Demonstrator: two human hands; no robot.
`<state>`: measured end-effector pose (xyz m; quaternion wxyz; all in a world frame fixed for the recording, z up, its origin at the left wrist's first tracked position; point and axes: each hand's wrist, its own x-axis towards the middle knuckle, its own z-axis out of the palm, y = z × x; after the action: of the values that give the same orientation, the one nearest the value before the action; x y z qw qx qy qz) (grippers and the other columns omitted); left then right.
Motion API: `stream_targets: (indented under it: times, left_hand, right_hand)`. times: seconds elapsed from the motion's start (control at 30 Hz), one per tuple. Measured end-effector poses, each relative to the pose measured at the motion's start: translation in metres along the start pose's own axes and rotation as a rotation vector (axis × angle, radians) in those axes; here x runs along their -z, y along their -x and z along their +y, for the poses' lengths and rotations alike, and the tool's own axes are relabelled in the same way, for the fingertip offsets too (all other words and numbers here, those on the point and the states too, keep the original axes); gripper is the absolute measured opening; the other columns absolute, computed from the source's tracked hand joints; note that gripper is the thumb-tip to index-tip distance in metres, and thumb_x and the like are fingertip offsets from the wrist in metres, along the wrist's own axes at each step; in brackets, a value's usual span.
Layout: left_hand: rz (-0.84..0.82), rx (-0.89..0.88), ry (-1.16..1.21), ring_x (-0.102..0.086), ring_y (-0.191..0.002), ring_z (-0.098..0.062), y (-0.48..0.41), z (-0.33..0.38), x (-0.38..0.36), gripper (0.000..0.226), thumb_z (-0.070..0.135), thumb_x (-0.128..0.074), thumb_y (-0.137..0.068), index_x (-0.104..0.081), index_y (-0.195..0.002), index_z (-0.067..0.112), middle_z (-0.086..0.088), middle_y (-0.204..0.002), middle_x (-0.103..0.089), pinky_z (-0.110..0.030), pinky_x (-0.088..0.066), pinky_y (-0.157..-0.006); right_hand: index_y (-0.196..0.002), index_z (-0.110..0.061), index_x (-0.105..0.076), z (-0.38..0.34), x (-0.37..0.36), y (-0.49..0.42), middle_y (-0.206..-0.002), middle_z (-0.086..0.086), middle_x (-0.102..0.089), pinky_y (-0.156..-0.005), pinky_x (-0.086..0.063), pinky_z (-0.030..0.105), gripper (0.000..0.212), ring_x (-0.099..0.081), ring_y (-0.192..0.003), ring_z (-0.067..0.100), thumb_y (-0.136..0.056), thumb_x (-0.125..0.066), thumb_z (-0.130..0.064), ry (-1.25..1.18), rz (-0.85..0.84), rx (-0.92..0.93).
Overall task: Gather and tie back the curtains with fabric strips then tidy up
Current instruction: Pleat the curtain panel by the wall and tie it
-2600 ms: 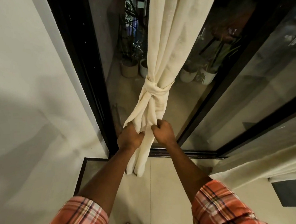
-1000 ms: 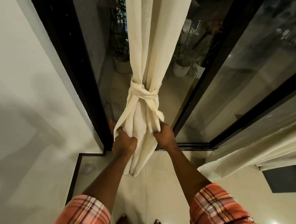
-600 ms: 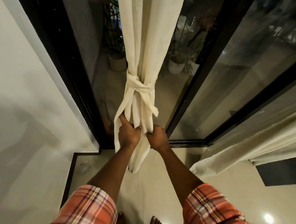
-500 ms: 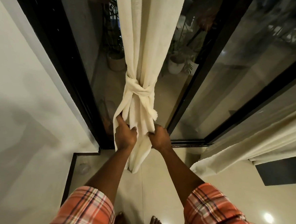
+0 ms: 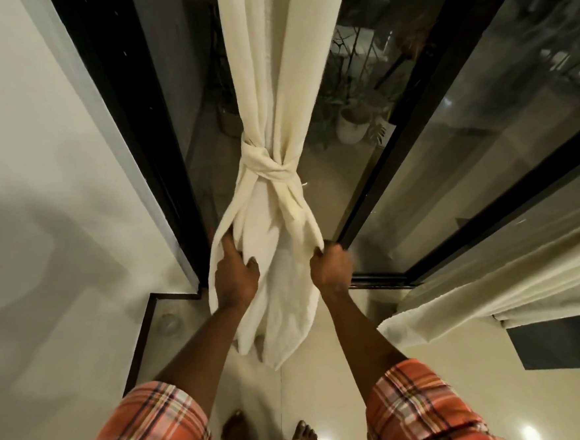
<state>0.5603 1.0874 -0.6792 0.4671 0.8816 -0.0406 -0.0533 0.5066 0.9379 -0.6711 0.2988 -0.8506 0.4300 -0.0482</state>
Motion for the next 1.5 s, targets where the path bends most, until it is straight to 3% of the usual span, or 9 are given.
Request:
stream_targets:
  times: [0.2, 0.33, 0.43, 0.5, 0.63, 0.8, 1.1, 1.33, 1.5]
  left_hand:
    - [-0.101, -0.022, 0.066, -0.060, -0.113, -0.032, 0.026, -0.001, -0.015, 0.074, 0.022, -0.069, -0.086, -0.027, -0.147, 0.012, -0.013, -0.132, -0.056, -0.039, -0.049, -0.094]
    - [-0.154, -0.018, 0.113, -0.061, -0.111, -0.023, 0.033, -0.005, -0.018, 0.076, 0.019, -0.070, -0.086, -0.025, -0.147, 0.016, -0.007, -0.129, -0.058, -0.038, -0.051, -0.094]
    - [-0.229, 0.015, 0.175, -0.059, -0.100, 0.001, 0.034, -0.008, -0.017, 0.067, 0.012, -0.065, -0.089, -0.028, -0.145, 0.018, 0.007, -0.120, -0.057, -0.023, -0.050, -0.093]
    - [-0.273, 0.013, 0.172, -0.055, -0.095, 0.005, 0.035, -0.007, -0.015, 0.065, 0.010, -0.063, -0.090, -0.027, -0.144, 0.019, 0.012, -0.117, -0.050, -0.011, -0.045, -0.090]
    - [-0.299, -0.022, 0.150, -0.049, -0.112, -0.007, 0.036, -0.008, -0.015, 0.068, 0.013, -0.065, -0.089, -0.028, -0.145, 0.018, 0.006, -0.126, -0.050, -0.024, -0.043, -0.096]
    - [-0.075, 0.048, 0.030, -0.060, -0.113, -0.031, 0.036, -0.002, -0.005, 0.054, 0.023, -0.064, -0.090, -0.042, -0.138, 0.014, -0.009, -0.124, -0.062, -0.041, -0.047, -0.095]
    - [-0.102, 0.159, -0.325, -0.061, -0.106, -0.034, 0.032, 0.001, 0.002, 0.036, 0.036, -0.053, -0.094, -0.063, -0.111, 0.006, -0.015, -0.112, -0.065, -0.041, -0.048, -0.083]
    - [-0.011, 0.102, -0.389, -0.061, -0.099, -0.041, 0.019, -0.027, 0.017, 0.027, 0.023, -0.051, -0.093, -0.065, -0.106, 0.005, -0.019, -0.105, -0.066, -0.045, -0.050, -0.079]
    - [-0.113, 0.011, -0.345, -0.063, -0.092, -0.036, 0.031, -0.027, 0.001, 0.021, 0.024, -0.052, -0.092, -0.064, -0.096, 0.008, -0.015, -0.092, -0.068, -0.037, -0.048, -0.072]
  right_hand:
    - [-0.105, 0.000, -0.066, 0.000, -0.026, 0.023, -0.102, 0.019, -0.069, -0.078, -0.052, 0.039, 0.024, -0.063, -0.097, 0.038, -0.092, -0.052, -0.014, -0.167, -0.261, 0.151]
    - [-0.096, -0.006, -0.069, -0.007, -0.024, 0.033, -0.091, 0.010, -0.071, -0.077, -0.056, 0.042, 0.020, -0.066, -0.085, 0.027, -0.079, -0.059, -0.007, -0.283, -0.450, 0.165]
    - [-0.103, -0.015, -0.069, -0.006, -0.024, 0.034, -0.094, 0.003, -0.072, -0.081, -0.056, 0.040, 0.037, -0.068, -0.088, 0.020, -0.067, -0.069, -0.023, -0.371, -0.539, 0.156]
    - [-0.112, -0.017, -0.066, -0.006, -0.025, 0.034, -0.101, -0.001, -0.071, -0.085, -0.055, 0.037, 0.051, -0.067, -0.094, 0.017, -0.063, -0.070, -0.029, -0.406, -0.566, 0.150]
    - [-0.119, -0.020, -0.060, -0.008, -0.027, 0.037, -0.108, 0.000, -0.069, -0.086, -0.054, 0.038, 0.045, -0.065, -0.098, 0.021, -0.075, -0.063, -0.028, -0.323, -0.459, 0.163]
    - [-0.094, -0.003, -0.061, -0.006, -0.022, 0.038, -0.091, 0.016, -0.067, -0.071, -0.053, 0.041, 0.021, -0.062, -0.086, 0.037, -0.080, -0.047, -0.010, -0.192, -0.316, 0.147]
    - [-0.096, 0.002, -0.062, -0.001, -0.017, 0.033, -0.092, 0.018, -0.067, -0.074, -0.055, 0.043, 0.022, -0.063, -0.088, 0.038, -0.083, -0.048, -0.009, -0.155, -0.367, 0.140]
    - [-0.112, -0.001, -0.065, 0.007, 0.006, 0.016, -0.107, 0.020, -0.066, -0.081, -0.052, 0.044, 0.031, -0.062, -0.101, 0.042, -0.089, -0.047, -0.013, -0.081, -0.029, -0.060]
    - [-0.105, 0.003, -0.065, 0.005, -0.003, 0.028, -0.101, 0.021, -0.068, -0.078, -0.051, 0.039, 0.030, -0.062, -0.095, 0.039, -0.084, -0.045, -0.007, -0.199, -0.253, 0.069]
